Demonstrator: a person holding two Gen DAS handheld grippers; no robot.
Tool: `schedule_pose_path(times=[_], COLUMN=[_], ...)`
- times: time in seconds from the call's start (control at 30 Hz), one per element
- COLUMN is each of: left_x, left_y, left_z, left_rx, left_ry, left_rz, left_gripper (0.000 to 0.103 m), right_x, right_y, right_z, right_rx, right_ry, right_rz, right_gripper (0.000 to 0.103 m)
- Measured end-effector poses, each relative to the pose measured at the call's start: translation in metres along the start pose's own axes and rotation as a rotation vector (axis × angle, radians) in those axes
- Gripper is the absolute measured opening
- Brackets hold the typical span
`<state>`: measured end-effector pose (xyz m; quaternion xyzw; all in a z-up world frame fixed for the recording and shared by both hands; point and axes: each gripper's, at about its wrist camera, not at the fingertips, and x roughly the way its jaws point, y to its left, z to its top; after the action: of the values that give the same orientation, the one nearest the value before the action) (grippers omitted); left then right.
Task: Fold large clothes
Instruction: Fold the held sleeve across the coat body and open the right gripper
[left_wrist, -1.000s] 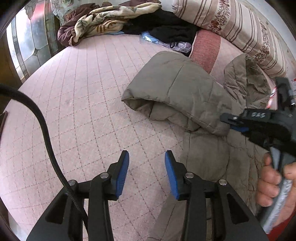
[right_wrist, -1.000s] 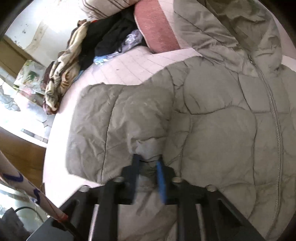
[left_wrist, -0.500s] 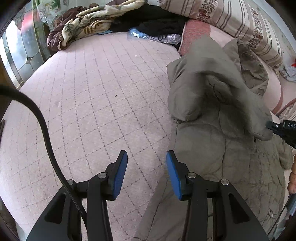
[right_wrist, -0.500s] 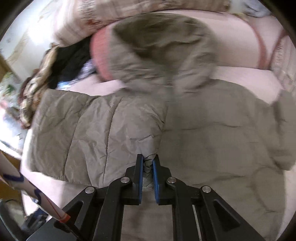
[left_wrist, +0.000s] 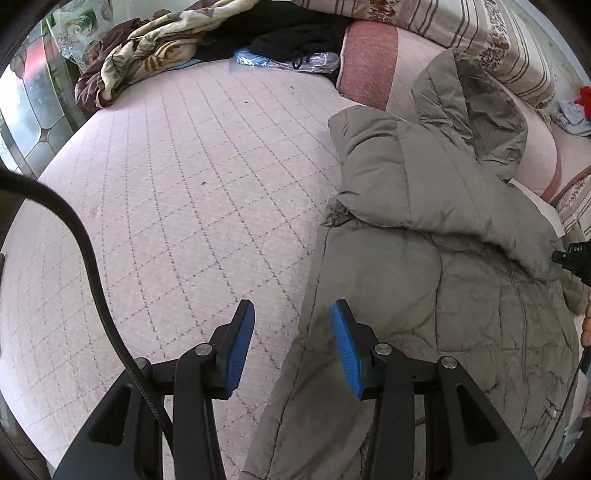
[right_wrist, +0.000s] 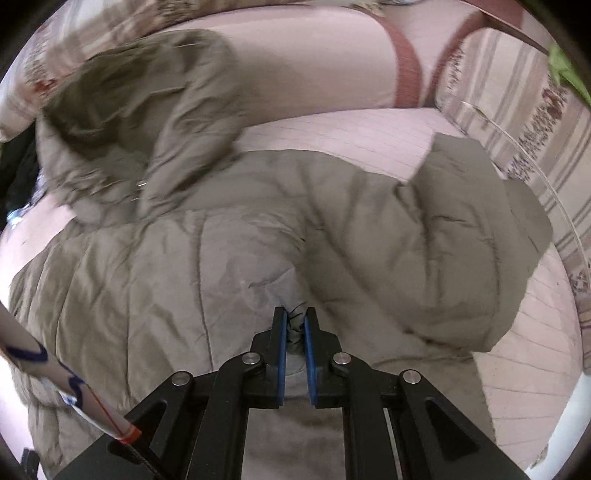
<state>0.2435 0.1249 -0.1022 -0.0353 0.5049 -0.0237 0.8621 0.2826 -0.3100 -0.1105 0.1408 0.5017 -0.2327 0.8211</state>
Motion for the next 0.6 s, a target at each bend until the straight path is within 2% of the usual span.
schedule_pose_path(times=[0.13, 0.37, 0.5, 0.57, 0.6], left_x=[0.002, 0.004, 0.004, 0.004, 0.004], left_y=[-0.003, -0.008, -0.009, -0.009, -0.009], left_z=[-0.002, -0.003, -0.003, -0.004, -0.004], left_rx=[0.008, 0.022, 0.026, 0.027, 0.027], left_ry=[0.005, 0.014, 0.015, 0.021, 0.024], left_rz=[0.000, 0.002, 0.004, 0.005, 0.007], left_gripper=[0.043, 0.043, 0.043, 0.044, 0.044], right_x=[0.013, 0.029, 0.039, 0.044, 0.045], right_y=[-0.018, -0.015, -0.013, -0.013, -0.016], right_z=[0.008, 0.010, 0.007, 0.006, 0.005], right_rx=[0.047, 0.026, 0.001, -0.020, -0.022], right_ry=[0.025, 0.039, 0.044, 0.047, 0.044], right_rz=[-0.019, -0.064, -0.074, -0.082, -0.109], right_gripper=[0.009, 0.010, 0.017, 0.036, 0.057])
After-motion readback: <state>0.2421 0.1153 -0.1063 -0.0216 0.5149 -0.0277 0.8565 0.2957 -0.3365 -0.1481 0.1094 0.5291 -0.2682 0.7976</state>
